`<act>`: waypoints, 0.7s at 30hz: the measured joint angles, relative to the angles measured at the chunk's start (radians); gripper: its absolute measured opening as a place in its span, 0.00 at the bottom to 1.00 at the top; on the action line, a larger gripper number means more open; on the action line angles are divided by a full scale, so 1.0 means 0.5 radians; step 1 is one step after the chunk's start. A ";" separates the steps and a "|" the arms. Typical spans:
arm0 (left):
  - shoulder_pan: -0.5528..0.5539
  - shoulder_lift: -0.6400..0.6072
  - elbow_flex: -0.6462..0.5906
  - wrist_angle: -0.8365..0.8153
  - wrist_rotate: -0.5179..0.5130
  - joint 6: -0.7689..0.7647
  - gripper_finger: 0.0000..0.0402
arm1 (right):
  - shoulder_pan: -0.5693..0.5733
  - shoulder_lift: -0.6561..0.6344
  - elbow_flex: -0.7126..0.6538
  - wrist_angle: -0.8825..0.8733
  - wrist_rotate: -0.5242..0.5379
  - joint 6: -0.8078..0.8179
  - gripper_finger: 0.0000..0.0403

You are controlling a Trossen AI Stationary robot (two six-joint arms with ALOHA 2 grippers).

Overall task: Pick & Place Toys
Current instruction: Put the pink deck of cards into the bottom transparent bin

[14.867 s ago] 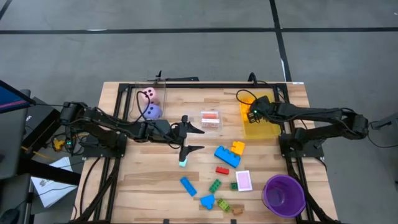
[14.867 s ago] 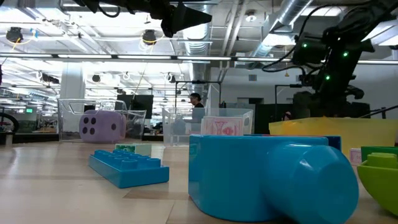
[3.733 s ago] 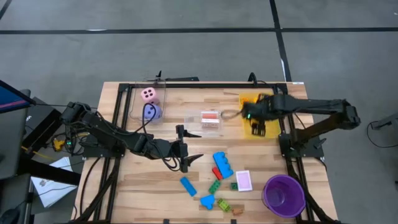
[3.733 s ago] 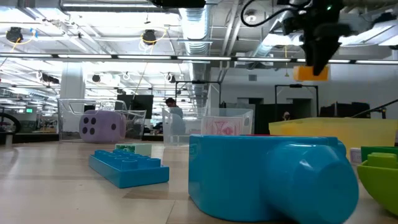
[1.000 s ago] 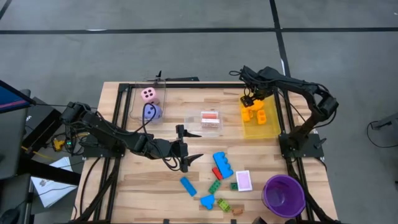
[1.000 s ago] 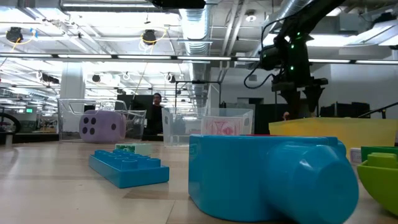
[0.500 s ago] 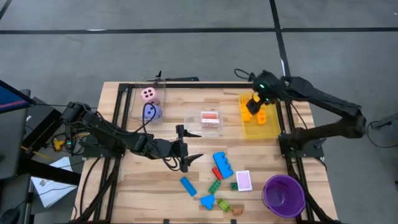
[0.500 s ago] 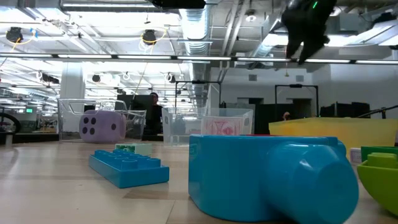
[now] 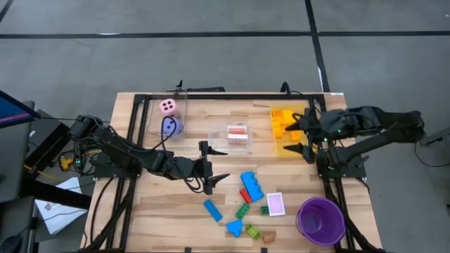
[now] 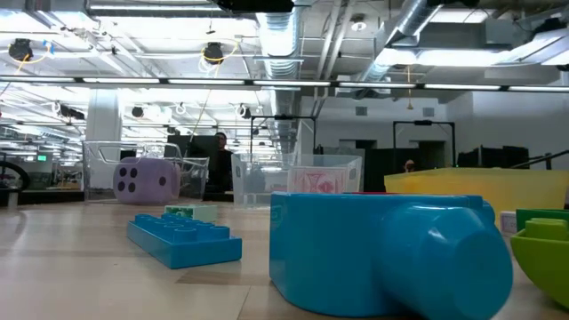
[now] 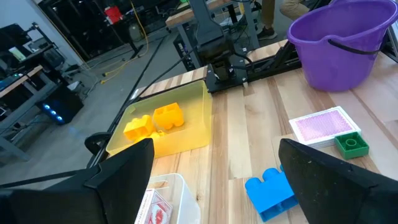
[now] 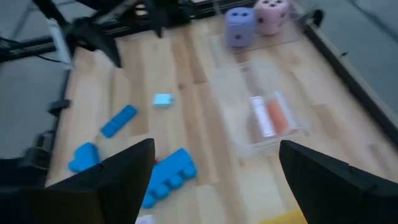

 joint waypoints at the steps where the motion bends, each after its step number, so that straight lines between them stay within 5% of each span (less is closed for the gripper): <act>1: 0.000 0.000 0.000 0.000 0.000 0.000 0.85 | 0.039 0.007 0.000 0.008 -0.001 0.064 0.83; 11: -0.001 0.000 0.000 0.000 0.000 -0.005 0.85 | 0.366 0.273 0.000 0.038 0.003 0.423 0.83; 16: -0.001 0.000 -0.001 -0.046 -0.001 -0.031 0.85 | 0.575 0.398 0.000 0.031 0.305 0.622 0.83; 21: -0.008 0.000 -0.001 -0.094 -0.002 -0.059 0.85 | 0.672 0.428 0.000 0.019 0.378 0.804 0.83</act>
